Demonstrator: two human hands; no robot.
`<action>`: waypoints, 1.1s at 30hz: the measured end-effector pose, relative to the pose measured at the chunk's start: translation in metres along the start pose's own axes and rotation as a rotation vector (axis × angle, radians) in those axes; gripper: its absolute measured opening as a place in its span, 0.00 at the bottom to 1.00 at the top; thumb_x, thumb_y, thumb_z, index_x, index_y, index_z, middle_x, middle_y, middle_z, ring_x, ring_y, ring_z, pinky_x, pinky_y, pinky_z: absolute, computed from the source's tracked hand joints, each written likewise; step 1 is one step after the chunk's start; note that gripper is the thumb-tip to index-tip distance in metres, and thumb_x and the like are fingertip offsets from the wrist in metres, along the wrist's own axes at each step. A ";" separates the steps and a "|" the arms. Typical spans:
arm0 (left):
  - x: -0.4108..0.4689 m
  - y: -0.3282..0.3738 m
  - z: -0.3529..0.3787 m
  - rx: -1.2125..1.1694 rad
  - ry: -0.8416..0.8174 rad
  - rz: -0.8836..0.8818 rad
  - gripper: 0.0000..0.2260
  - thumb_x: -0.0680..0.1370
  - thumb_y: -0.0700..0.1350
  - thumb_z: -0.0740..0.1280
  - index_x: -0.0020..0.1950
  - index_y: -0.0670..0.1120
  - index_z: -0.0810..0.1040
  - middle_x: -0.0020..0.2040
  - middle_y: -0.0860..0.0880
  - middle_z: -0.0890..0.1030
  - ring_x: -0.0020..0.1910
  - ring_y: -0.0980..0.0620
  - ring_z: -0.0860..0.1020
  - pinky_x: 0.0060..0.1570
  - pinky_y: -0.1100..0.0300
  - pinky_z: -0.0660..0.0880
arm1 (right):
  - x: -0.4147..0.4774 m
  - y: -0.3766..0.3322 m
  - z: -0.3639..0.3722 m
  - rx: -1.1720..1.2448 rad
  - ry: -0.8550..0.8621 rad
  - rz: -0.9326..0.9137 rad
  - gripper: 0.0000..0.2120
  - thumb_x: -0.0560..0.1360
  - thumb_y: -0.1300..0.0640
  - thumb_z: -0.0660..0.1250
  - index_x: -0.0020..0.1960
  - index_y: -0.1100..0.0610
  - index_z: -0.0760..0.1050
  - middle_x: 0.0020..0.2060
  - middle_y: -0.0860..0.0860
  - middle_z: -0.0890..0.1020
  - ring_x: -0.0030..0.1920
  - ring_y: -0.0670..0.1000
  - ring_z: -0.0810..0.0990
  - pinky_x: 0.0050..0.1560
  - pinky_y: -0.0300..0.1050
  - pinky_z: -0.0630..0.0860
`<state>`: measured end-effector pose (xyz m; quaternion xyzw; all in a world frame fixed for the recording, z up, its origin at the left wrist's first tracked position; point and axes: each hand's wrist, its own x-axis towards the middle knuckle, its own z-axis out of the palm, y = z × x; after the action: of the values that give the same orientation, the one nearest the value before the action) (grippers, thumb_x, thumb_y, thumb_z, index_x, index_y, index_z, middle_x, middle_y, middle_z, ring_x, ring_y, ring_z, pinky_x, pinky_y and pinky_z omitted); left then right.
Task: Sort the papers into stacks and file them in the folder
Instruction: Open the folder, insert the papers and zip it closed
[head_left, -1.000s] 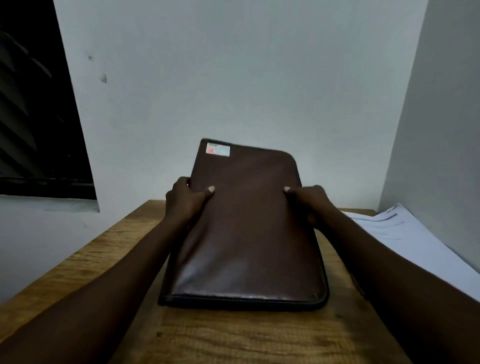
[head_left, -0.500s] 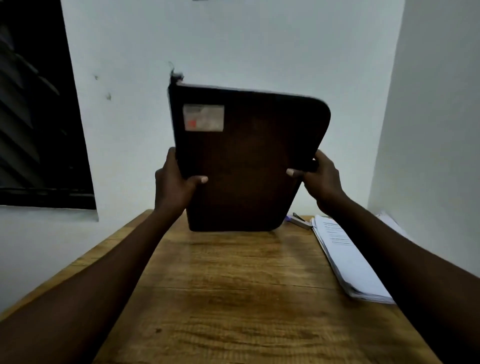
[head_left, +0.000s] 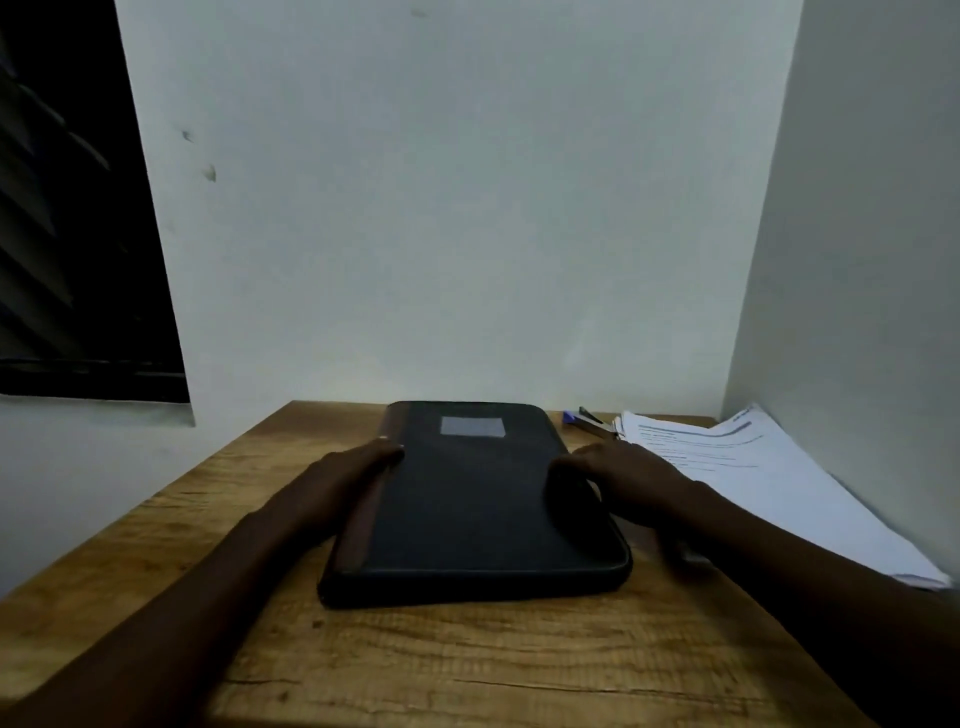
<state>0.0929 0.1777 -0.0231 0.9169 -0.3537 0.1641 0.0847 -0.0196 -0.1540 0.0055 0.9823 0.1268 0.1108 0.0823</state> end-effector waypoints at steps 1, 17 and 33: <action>-0.002 -0.002 0.004 0.006 -0.007 0.055 0.16 0.82 0.52 0.63 0.70 0.59 0.72 0.69 0.49 0.76 0.62 0.51 0.78 0.60 0.55 0.75 | 0.002 -0.003 0.000 0.005 -0.017 0.021 0.14 0.78 0.59 0.63 0.63 0.49 0.75 0.55 0.51 0.81 0.55 0.51 0.80 0.47 0.41 0.75; 0.068 0.011 0.012 -0.216 0.025 -0.185 0.12 0.81 0.46 0.64 0.63 0.49 0.79 0.61 0.47 0.79 0.57 0.48 0.78 0.56 0.51 0.77 | 0.050 -0.007 0.007 0.136 0.057 0.203 0.09 0.77 0.57 0.63 0.52 0.54 0.81 0.48 0.51 0.83 0.50 0.52 0.81 0.42 0.43 0.73; 0.115 -0.017 0.047 -0.500 0.172 -0.159 0.07 0.77 0.45 0.69 0.53 0.47 0.85 0.51 0.48 0.83 0.52 0.52 0.79 0.54 0.54 0.76 | 0.258 0.000 0.051 0.409 -0.023 0.207 0.13 0.79 0.54 0.62 0.60 0.55 0.80 0.59 0.53 0.81 0.61 0.54 0.76 0.59 0.43 0.70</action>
<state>0.1960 0.1055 -0.0261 0.8752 -0.3016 0.1418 0.3507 0.2356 -0.0916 0.0076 0.9875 0.0440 0.0794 -0.1290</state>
